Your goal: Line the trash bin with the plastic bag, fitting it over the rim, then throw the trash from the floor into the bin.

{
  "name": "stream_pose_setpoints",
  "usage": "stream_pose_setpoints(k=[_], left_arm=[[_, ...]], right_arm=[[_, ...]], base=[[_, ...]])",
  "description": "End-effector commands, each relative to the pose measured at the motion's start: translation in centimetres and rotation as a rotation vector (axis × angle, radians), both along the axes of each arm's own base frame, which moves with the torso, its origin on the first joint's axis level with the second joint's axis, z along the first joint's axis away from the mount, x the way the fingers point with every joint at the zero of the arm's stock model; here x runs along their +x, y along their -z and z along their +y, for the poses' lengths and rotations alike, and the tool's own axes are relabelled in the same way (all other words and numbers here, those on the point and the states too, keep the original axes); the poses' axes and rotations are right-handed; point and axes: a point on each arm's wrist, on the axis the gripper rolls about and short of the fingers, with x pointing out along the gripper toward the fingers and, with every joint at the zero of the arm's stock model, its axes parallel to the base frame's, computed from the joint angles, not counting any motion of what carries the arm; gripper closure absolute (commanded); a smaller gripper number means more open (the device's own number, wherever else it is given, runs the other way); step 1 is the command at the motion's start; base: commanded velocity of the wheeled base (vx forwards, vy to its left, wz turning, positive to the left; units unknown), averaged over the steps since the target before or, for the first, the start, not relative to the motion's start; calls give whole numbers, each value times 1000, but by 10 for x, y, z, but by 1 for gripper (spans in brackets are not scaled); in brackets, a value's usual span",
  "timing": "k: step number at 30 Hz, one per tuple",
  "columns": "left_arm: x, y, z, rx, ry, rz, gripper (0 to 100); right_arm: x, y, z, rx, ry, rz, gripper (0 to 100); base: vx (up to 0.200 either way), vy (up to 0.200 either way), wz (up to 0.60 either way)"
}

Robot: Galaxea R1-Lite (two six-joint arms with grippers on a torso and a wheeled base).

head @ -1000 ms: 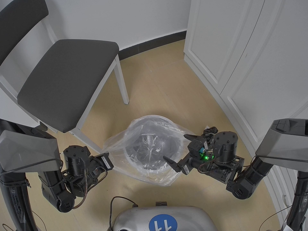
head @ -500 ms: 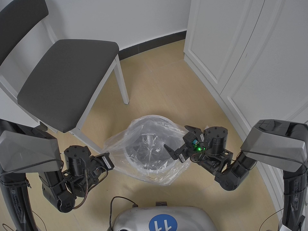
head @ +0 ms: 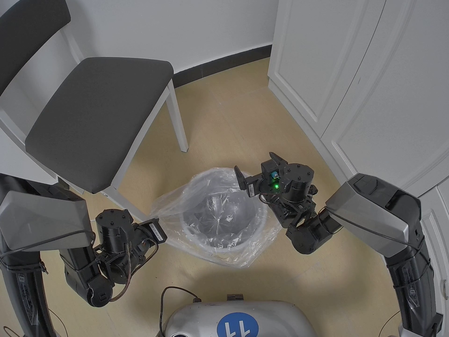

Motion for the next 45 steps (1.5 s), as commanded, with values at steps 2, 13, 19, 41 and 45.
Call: stream_pose_setpoints(k=[2, 13, 19, 41, 45], left_arm=[[15, 11, -5, 4, -41, -8, 100], [21, 4, -5, -10, -85, -45, 100], [6, 10, 11, 40, -67, 22, 100], [-29, 3, 24, 92, 112, 89, 100], [-30, 4, 24, 95, 114, 95, 100]], right_arm=[[30, 24, 11, 83, 50, -42, 0], [-7, 5, -3, 36, 9, 71, 0], [-31, -12, -21, -20, -57, 164, 0], [-42, -82, 11, -197, -405, 401, 0], [-20, -79, 16, -426, -499, 450, 0]], base=[[0, 0, 0], [0, 0, 0], [0, 0, 0], [0, 0, 0], [0, 0, 0]])
